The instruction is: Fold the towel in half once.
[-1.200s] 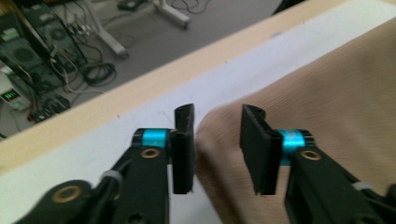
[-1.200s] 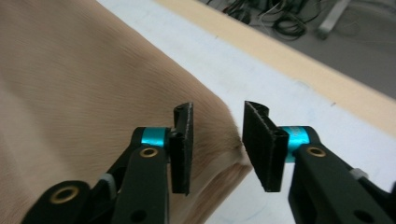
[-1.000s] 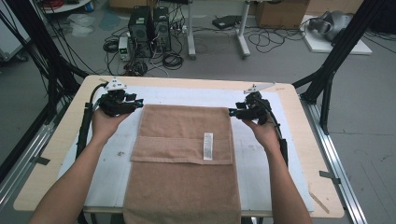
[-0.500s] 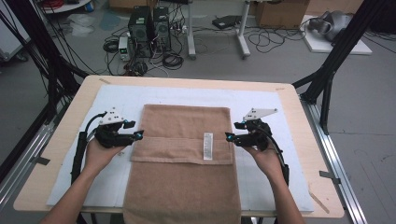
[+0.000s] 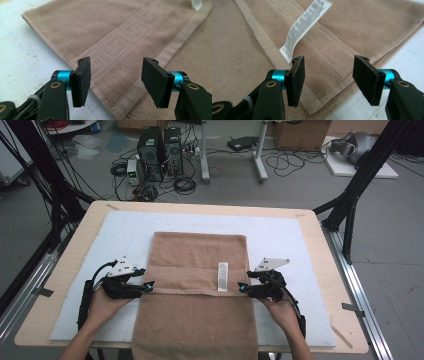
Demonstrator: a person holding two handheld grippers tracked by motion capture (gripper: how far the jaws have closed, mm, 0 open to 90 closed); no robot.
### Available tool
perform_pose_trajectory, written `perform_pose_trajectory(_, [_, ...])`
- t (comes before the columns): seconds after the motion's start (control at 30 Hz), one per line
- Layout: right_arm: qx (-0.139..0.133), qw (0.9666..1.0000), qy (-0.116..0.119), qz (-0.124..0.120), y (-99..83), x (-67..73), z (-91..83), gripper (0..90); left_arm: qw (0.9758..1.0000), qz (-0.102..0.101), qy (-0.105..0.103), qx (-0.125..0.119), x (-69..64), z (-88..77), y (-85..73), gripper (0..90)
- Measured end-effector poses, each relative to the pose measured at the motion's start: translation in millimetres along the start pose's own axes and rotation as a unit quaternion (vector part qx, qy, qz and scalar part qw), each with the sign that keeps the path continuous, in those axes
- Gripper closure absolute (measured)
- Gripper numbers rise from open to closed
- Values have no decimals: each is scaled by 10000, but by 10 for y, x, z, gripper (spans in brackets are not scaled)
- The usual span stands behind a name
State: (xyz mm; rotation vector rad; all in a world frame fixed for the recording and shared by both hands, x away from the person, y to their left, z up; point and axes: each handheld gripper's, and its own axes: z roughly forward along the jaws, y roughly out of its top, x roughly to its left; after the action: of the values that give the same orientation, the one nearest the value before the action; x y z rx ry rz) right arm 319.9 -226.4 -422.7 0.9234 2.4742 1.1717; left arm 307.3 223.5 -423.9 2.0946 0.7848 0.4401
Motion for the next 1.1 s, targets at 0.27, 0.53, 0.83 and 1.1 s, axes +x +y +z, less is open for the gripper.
perform_pose_trajectory(0.27, [221, 9996, 149, -30, -111, 42, 123, 503, 9988, -13, -271, 416, 31, 111, -33, 516])
perform_pose_trajectory(0.53, [271, 9994, 211, -90, -115, 7, 166, 698, 9978, 204, -266, 570, -25, 181, -33, 695])
perform_pose_trajectory(0.83, [397, 9987, 274, -186, -52, -12, 163, 852, 9984, 246, -200, 463, -32, 156, -4, 862])
perform_pose_trajectory(1.1, [186, 9989, 372, -212, 60, -19, 20, 858, 9997, 52, -217, 32, 4, -7, 78, 868])
